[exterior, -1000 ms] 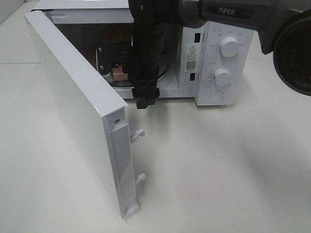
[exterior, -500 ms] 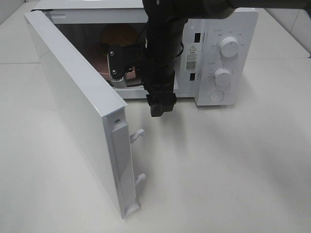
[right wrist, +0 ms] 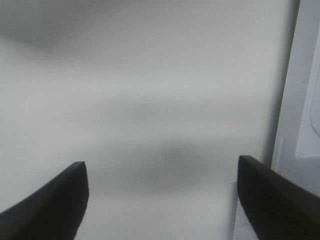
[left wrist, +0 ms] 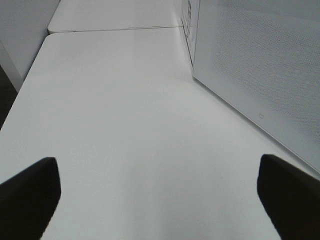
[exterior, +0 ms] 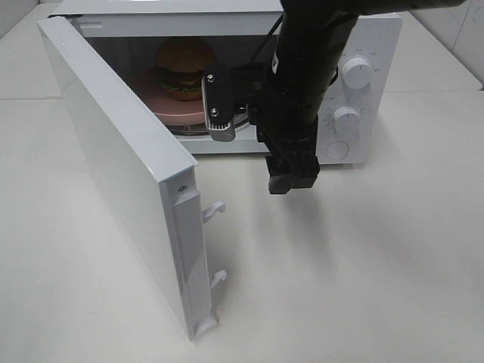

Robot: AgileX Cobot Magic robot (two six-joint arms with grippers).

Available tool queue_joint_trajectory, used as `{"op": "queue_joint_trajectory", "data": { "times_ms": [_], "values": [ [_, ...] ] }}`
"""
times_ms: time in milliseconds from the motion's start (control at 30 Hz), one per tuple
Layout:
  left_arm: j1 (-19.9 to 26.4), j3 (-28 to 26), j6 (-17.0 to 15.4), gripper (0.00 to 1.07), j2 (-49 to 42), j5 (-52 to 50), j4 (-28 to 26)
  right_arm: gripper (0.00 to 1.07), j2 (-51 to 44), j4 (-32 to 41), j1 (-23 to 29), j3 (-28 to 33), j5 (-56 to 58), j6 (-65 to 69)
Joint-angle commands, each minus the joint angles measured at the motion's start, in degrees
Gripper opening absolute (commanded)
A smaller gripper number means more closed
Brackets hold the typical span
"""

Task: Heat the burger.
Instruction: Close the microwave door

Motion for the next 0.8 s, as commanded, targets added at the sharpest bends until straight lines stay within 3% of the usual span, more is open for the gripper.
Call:
{"op": "queue_joint_trajectory", "data": {
  "times_ms": [33,333,400,433,567,800],
  "values": [
    [-0.2,0.1,-0.2,1.02,-1.1,-0.2,-0.3,0.88,-4.4,-0.2,-0.6,4.6,-1.0,3.9],
    [-0.2,0.1,-0.2,1.02,-1.1,-0.2,-0.3,0.89,-14.1,-0.5,-4.0,13.9,1.8,12.1],
    [-0.2,0.1,-0.2,1.02,-1.1,-0.2,-0.3,0.89,-17.5,-1.3,-7.0,17.1,1.4,24.4],
    [-0.2,0.1,-0.2,1.02,-1.1,-0.2,-0.3,0.89,-17.5,-1.3,-7.0,17.1,1.4,24.4],
    [-0.2,0.1,-0.2,1.02,-1.1,-0.2,-0.3,0.89,-21.8,-6.4,-13.2,21.7,2.1,41.7],
    [-0.2,0.1,-0.2,1.02,-1.1,-0.2,-0.3,0.89,-22.3,-4.4,-24.1,25.9,2.9,59.7]
  ]
}}
